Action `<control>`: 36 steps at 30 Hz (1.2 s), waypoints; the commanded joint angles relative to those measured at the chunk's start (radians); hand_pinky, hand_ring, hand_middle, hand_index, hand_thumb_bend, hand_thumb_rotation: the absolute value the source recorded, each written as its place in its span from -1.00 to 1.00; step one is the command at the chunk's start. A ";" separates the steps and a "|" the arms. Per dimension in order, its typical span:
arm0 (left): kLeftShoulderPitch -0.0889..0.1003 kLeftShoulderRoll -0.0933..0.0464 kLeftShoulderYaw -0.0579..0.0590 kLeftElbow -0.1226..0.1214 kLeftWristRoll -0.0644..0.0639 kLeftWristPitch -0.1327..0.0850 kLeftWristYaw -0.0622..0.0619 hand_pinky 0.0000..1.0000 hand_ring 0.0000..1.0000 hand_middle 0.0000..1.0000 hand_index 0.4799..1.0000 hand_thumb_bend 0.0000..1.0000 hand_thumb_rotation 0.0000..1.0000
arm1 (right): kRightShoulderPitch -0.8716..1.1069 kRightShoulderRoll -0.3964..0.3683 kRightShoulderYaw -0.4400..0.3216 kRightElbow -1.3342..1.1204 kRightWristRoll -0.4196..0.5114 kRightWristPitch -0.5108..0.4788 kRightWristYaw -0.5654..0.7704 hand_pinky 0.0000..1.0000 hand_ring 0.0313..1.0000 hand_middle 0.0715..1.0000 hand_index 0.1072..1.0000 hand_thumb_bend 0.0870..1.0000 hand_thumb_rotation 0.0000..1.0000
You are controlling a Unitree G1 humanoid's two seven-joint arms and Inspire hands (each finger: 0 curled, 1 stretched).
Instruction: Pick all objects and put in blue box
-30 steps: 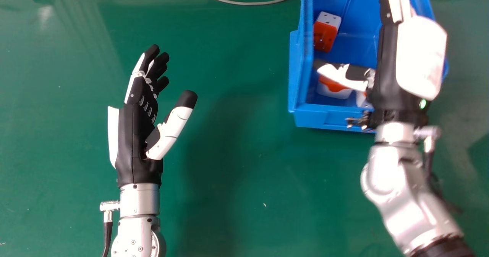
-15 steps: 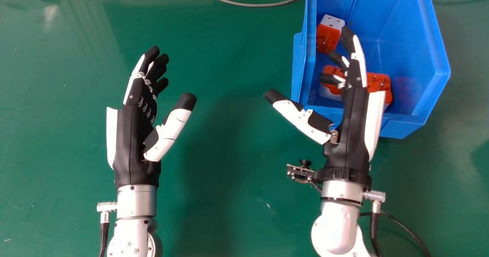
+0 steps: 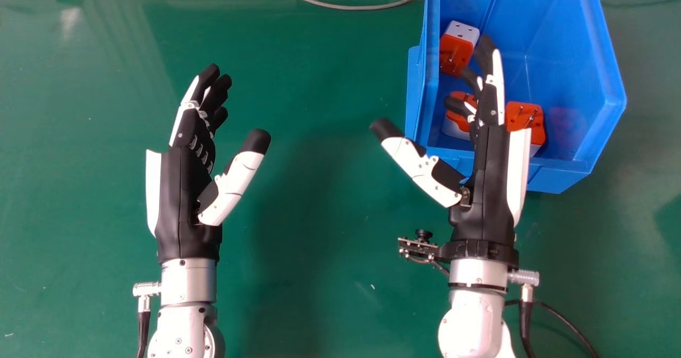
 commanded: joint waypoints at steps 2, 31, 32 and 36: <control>0.011 0.001 -0.002 -0.025 0.001 -0.020 -0.006 0.83 0.82 0.77 0.52 0.68 0.12 | 0.007 0.074 0.008 -0.021 -0.029 -0.019 -0.034 0.72 0.89 0.97 0.97 0.00 0.50; 0.027 -0.012 0.001 -0.030 -0.018 -0.018 -0.020 0.88 0.83 0.78 0.51 0.66 0.06 | 0.005 0.073 0.013 0.018 -0.048 -0.111 -0.080 0.69 0.85 0.90 0.82 0.14 1.00; 0.027 -0.013 0.001 -0.031 -0.023 -0.017 -0.023 0.88 0.83 0.78 0.51 0.67 0.06 | 0.004 0.073 0.013 0.019 -0.049 -0.113 -0.081 0.69 0.85 0.89 0.82 0.14 1.00; 0.025 -0.012 0.001 -0.029 -0.021 -0.023 -0.023 0.88 0.84 0.78 0.51 0.67 0.06 | 0.002 0.071 0.014 0.021 -0.049 -0.116 -0.078 0.69 0.85 0.89 0.81 0.12 1.00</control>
